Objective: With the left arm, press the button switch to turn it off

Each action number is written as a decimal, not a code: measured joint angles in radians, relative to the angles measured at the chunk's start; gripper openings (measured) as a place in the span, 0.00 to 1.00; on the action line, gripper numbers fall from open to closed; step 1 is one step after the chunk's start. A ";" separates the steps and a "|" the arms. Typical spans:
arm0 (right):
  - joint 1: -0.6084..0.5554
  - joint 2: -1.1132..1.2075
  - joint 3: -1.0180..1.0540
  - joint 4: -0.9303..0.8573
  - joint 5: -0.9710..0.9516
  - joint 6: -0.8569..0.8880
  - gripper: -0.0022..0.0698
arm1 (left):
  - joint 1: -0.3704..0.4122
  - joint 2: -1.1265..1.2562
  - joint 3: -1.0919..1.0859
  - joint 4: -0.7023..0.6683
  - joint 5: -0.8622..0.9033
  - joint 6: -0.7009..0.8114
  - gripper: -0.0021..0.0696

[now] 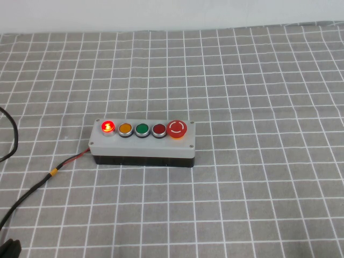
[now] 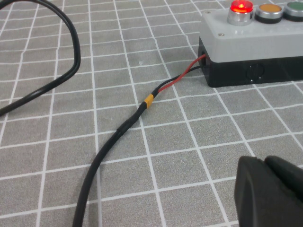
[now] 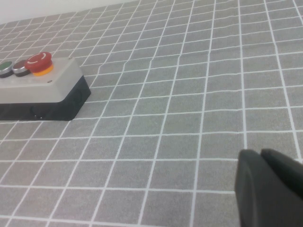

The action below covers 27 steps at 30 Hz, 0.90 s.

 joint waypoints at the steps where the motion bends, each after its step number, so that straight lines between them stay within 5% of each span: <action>1: 0.000 0.000 0.000 0.000 0.000 0.000 0.01 | 0.000 0.000 0.000 0.000 0.000 0.000 0.02; 16: 0.000 0.000 0.000 0.000 0.000 0.000 0.01 | 0.000 0.000 0.000 -0.020 0.000 -0.004 0.02; 27: 0.000 0.000 0.000 0.000 0.000 0.000 0.01 | 0.000 0.000 0.000 -0.512 -0.261 -0.146 0.02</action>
